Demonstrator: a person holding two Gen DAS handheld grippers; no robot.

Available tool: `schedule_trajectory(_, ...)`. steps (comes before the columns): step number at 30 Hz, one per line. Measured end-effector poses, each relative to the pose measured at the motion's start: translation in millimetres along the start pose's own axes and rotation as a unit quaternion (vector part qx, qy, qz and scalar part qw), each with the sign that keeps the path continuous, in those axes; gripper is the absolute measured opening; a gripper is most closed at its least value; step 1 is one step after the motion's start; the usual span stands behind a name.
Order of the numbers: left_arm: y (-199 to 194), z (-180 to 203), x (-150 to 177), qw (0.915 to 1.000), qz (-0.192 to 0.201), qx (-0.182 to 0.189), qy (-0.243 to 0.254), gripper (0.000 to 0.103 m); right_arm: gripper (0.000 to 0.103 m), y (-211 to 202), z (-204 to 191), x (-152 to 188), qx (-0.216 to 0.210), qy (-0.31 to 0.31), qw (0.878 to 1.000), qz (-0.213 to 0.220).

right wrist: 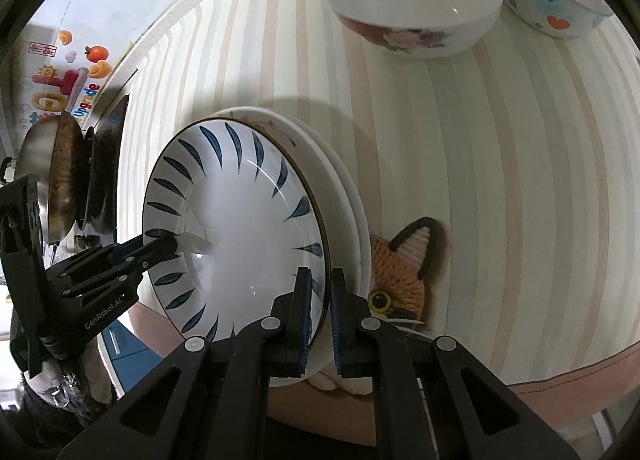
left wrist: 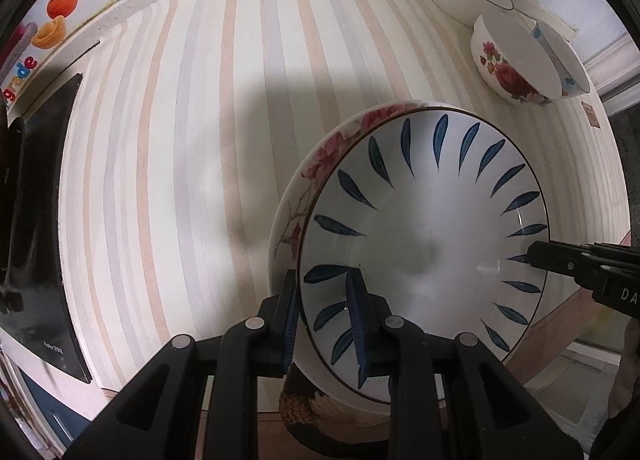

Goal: Organize plates and bowls
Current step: 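Carry the blue-striped plate onto the plate stack and open both tools, then raise both tools off the stack and move them toward the bowls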

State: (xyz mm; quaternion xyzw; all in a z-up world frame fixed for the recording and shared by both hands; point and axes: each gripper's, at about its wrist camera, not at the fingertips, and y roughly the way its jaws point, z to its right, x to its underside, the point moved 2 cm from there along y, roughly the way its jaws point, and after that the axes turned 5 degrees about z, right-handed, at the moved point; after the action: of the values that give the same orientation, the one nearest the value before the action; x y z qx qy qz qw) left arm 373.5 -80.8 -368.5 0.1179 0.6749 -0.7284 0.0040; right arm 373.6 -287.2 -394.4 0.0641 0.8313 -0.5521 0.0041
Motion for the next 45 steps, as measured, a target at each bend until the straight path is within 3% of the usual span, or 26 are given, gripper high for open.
schedule_trajectory(12, 0, -4, 0, 0.9997, 0.003, -0.006, -0.025, 0.022, 0.016, 0, 5, -6, -0.017, -0.002, 1.000, -0.006)
schedule_trajectory(19, 1, -13, 1, 0.9984, -0.003, 0.010, -0.056, 0.022, 0.017, 0, 4, -8, -0.021, -0.008, 1.000, -0.011)
schedule_trajectory(27, -5, -18, 8, 0.9974, -0.001, 0.007, -0.072, 0.022, 0.020, -6, -1, -3, -0.009, -0.007, 1.000, 0.000)
schedule_trajectory(32, -27, -17, 21, 0.9970, 0.024, -0.015, -0.072, 0.022, 0.021, -17, -7, 0, 0.018, -0.017, 1.000, 0.019)
schedule_trajectory(36, -60, -11, 34, 0.9958, 0.056, -0.029, -0.067, 0.022, 0.036, -42, -25, 13, 0.051, -0.037, 0.997, 0.048)
schedule_trajectory(40, -103, -4, 51, 0.9940, 0.089, -0.020, -0.060, 0.023, 0.046, -72, -44, 33, 0.069, -0.056, 0.993, 0.078)
schedule_trajectory(45, -153, 0, 70, 0.9903, 0.130, -0.010, -0.050, 0.027, 0.065, -118, -69, 66, 0.070, -0.067, 0.988, 0.123)
